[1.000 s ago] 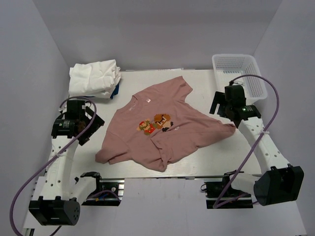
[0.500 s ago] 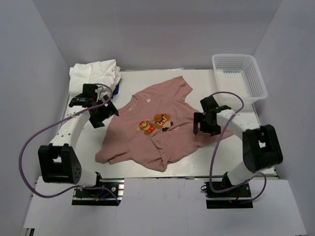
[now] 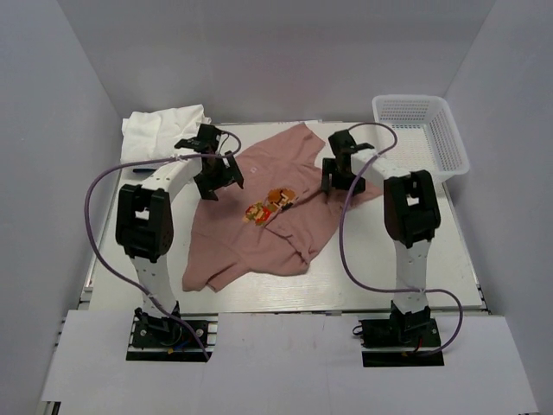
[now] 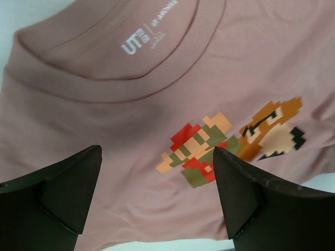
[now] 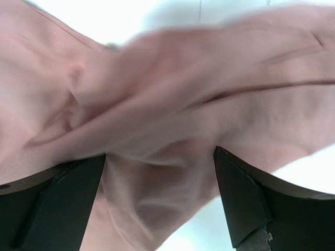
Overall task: Fold and stack the t-shirts
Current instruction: Flatten out the tshirt
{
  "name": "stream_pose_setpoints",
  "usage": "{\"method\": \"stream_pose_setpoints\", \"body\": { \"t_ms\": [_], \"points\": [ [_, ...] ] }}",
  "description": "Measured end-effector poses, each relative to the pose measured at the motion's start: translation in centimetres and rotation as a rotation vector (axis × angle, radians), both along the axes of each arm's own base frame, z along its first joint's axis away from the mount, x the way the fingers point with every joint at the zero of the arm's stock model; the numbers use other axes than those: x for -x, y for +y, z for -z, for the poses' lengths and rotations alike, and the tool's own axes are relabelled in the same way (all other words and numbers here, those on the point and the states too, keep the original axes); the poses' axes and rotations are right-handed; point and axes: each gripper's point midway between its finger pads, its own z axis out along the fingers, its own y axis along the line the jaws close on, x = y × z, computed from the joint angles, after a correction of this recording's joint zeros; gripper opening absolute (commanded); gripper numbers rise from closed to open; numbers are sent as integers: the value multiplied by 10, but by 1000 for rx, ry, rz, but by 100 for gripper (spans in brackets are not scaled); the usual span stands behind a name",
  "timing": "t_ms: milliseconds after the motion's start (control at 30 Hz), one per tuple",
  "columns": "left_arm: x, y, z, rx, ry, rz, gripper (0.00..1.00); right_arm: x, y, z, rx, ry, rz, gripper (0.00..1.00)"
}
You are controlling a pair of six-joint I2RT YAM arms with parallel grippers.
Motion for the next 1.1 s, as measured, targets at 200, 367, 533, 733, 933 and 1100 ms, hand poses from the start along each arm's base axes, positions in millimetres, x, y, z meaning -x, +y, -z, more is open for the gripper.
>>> {"method": "stream_pose_setpoints", "body": {
  "t_ms": [200,367,533,733,933,1100],
  "points": [
    [-27,-11,4,-30,-26,11,96,-18,-5,-11,76,-36,-32,90],
    [-60,-35,18,-23,-63,61,97,39,5,-51,71,-72,-211,90],
    [-80,-54,42,2,-77,93,98,71,87,-103,-26,-242,-564,90],
    [-105,-45,51,-51,-89,34,98,99,172,-51,-50,-166,-855,90],
    [-112,-18,55,-139,-68,-60,98,115,199,-5,-32,-91,-944,87],
    [-109,-5,55,-166,-68,-89,100,101,215,-9,-47,-149,-914,56]
  ]
}}
